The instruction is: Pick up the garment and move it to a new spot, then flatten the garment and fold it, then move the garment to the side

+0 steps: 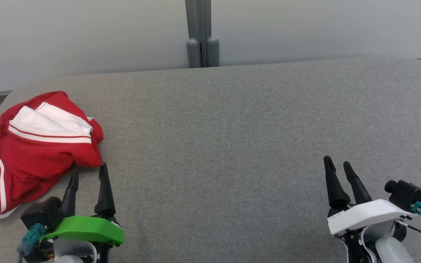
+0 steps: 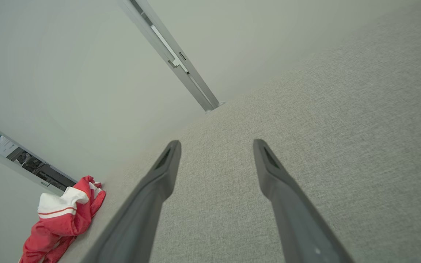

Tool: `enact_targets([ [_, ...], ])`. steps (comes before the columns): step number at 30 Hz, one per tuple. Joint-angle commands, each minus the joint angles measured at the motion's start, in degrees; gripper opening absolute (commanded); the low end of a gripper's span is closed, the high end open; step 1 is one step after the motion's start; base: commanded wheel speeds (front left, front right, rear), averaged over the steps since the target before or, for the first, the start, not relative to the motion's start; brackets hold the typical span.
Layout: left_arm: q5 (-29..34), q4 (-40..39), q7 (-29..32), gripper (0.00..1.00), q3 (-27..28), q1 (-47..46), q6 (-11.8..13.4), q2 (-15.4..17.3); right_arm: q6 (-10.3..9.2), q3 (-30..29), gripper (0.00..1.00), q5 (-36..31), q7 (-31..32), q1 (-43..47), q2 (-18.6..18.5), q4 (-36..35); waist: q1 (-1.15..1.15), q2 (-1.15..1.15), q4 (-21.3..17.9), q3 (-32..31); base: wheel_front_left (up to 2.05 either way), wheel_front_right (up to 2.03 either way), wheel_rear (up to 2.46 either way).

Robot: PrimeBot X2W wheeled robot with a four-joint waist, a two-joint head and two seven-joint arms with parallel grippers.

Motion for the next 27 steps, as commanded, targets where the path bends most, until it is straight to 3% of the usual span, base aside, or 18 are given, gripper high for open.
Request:
enact_targets([
  [1,2.04,-0.29,-0.61,1.00,-0.18,-0.18,0.30,0.54,0.03,0.25,1.00,-1.36,-0.67,-0.58,-0.47,-0.34,0.00,0.00,0.02,-0.01,0.00,0.00,0.00],
  [27,15.18,1.72,-3.96,1.00,-2.51,-0.25,2.59,1.13,0.03,2.30,1.00,-14.08,-4.03,-0.27,-1.45,0.15,0.00,0.00,0.41,0.11,0.00,0.00,0.00],
])
